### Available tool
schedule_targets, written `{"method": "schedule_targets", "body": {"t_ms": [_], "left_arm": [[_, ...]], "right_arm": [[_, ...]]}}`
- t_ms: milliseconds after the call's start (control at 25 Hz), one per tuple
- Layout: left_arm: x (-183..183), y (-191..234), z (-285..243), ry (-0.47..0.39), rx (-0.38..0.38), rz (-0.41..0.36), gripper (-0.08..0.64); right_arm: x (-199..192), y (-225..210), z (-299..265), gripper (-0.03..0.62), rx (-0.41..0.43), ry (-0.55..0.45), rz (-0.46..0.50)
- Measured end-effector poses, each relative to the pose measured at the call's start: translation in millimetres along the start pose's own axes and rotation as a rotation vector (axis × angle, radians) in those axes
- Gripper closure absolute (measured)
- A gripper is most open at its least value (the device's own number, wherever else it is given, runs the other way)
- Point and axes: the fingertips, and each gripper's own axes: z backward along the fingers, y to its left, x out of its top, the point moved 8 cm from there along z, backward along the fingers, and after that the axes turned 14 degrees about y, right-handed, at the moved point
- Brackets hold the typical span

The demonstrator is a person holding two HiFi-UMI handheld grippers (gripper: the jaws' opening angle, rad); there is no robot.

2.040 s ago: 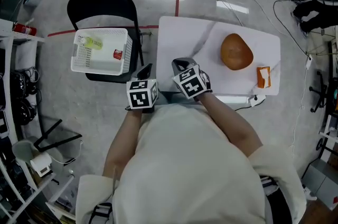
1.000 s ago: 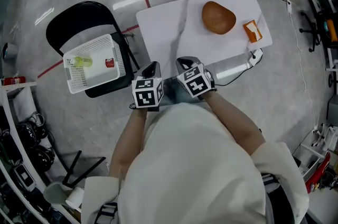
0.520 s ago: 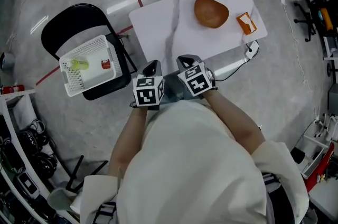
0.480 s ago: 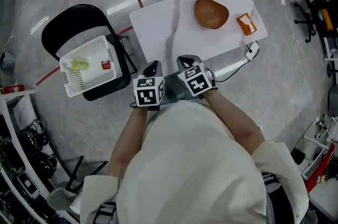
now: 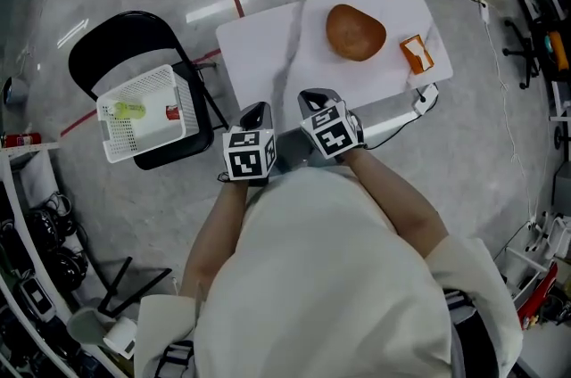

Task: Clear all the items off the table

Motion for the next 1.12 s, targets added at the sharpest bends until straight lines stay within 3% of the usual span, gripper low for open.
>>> {"method": "schedule_targets", "body": {"t_ms": [320, 1120], "left_arm": [[19.7, -29.2, -26.2, 0.010, 0.012, 0.044, 0.551], [82.6, -100.6, -117.0, 0.073, 0.001, 0.034, 0.551]], "right_arm": [[-7.7, -51.0, -0.3, 0.595, 0.016, 0.008, 0.035], [-29.3, -189.2, -11.5, 0.595, 0.022, 0.038, -0.075]]}}
